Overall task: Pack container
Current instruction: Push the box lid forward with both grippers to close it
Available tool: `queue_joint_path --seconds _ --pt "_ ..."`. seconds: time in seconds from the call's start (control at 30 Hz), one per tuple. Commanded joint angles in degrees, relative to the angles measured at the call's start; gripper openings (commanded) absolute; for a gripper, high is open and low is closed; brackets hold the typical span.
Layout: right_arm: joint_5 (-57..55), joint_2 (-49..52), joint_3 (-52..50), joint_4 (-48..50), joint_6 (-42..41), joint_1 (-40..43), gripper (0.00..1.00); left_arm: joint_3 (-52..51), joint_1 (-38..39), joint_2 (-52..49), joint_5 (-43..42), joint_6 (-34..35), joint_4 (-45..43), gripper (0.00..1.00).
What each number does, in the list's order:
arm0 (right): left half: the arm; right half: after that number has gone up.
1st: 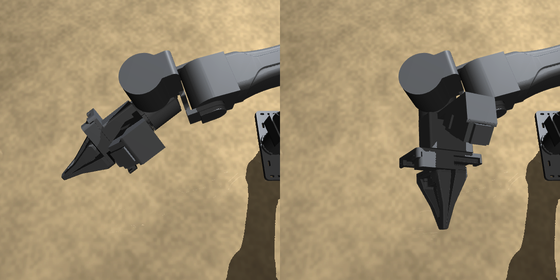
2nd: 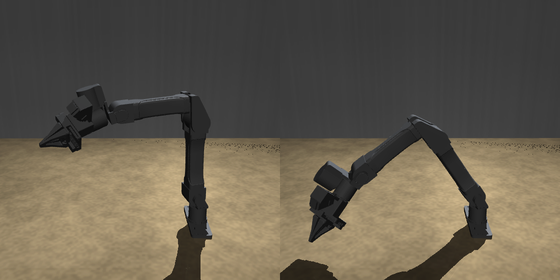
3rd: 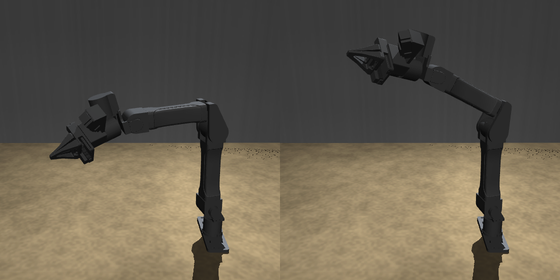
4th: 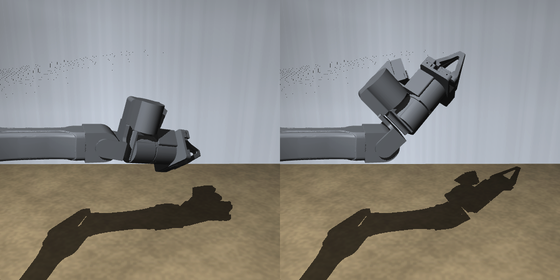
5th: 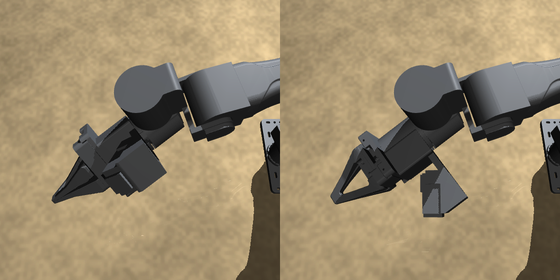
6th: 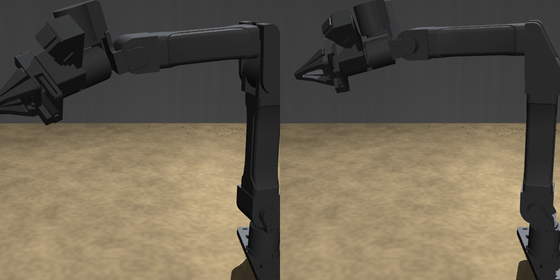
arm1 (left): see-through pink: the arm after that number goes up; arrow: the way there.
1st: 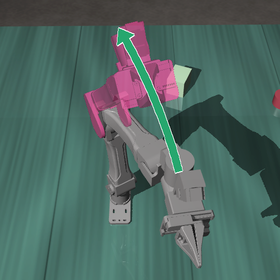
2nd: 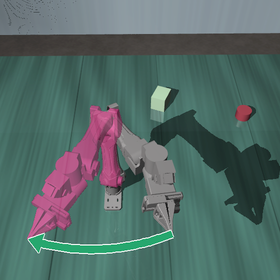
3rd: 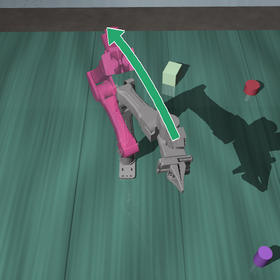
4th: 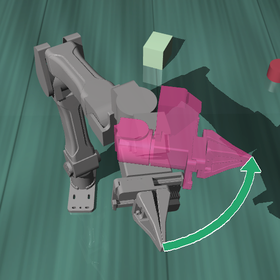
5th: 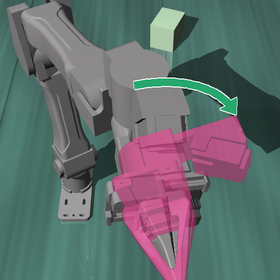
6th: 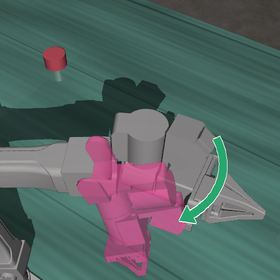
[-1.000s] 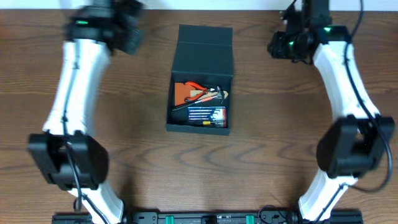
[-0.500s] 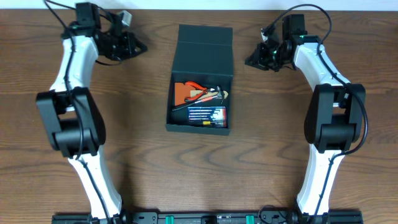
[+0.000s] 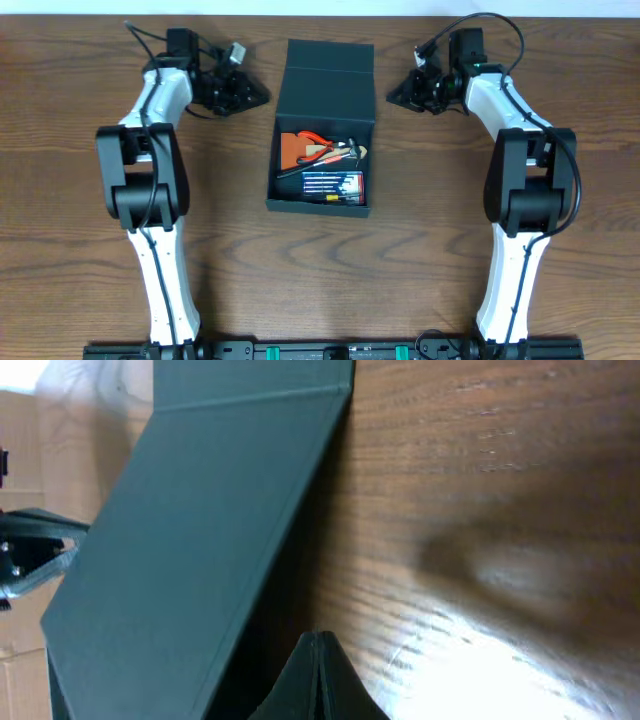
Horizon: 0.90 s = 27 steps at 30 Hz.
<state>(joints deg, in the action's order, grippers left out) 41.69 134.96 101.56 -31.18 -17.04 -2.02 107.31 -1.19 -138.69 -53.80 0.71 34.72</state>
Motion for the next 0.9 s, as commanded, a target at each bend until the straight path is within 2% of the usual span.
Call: queue_joint_path --seconds 0.0,0.17,0.37,0.57,0.7,0.87 --pt "2.29 1.64 0.31 0.94 -1.42 -1.49 0.01 -0.15 1.66 -2.14 -1.01 0.52 -1.09 0.05" --pt "4.11 3.32 0.31 4.17 -2.86 -3.08 0.01 -0.17 2.25 -3.10 -1.03 0.50 -2.86 0.06" --pt "12.13 3.58 0.33 13.42 -2.91 -3.96 0.01 -0.15 2.25 -3.06 -1.09 0.68 -7.61 0.06" --pt "16.02 2.78 0.37 23.82 -9.53 -2.64 0.01 -0.13 2.23 -1.03 -1.25 0.66 -14.84 0.06" --pt "15.93 0.76 0.39 24.30 -9.70 -2.47 0.02 -0.13 2.25 2.71 -1.20 0.63 -16.13 0.06" --pt "11.08 -4.59 0.39 20.39 -7.82 -3.72 0.02 -0.13 2.25 9.92 1.33 0.39 -11.58 0.06"
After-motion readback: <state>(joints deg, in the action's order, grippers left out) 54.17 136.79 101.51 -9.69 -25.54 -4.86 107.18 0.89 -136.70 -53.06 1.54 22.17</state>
